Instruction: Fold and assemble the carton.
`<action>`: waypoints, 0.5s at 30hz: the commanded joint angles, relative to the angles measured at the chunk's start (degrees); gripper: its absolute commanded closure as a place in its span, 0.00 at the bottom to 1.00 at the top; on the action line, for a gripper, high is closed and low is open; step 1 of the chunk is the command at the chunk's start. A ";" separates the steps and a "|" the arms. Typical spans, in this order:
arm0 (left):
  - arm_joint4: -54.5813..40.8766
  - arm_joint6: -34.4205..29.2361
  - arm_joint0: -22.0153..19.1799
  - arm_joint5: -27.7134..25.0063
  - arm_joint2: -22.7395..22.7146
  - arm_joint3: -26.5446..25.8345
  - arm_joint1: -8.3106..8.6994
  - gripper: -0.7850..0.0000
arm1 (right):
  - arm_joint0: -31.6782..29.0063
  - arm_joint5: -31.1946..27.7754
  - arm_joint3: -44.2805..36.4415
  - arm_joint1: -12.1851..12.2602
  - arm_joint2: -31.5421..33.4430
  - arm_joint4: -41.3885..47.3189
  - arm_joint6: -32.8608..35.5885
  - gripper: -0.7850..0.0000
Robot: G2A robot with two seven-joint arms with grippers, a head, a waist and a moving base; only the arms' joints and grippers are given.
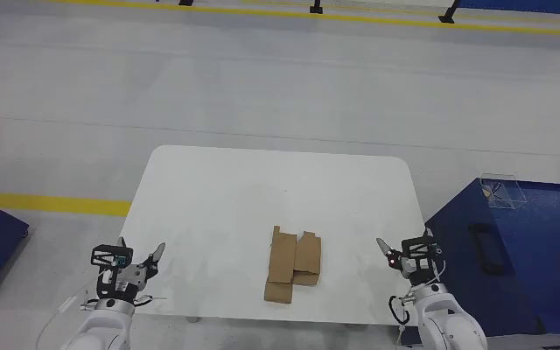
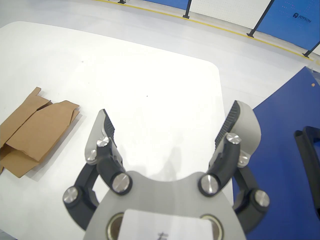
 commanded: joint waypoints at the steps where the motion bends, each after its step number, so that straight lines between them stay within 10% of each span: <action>1: 0.00 0.00 0.00 0.00 0.00 0.00 0.00 0.00 | 0.00 0.00 0.00 0.00 0.00 0.00 0.00 0.00; 8: 0.00 0.00 0.00 0.00 0.00 0.00 0.00 0.00 | 6.68 -15.90 3.65 0.64 1.67 15.54 18.69 0.00; 15: 0.00 0.00 0.00 0.00 0.00 0.00 0.00 0.00 | 20.59 -34.43 18.42 2.31 2.23 52.72 54.33 0.00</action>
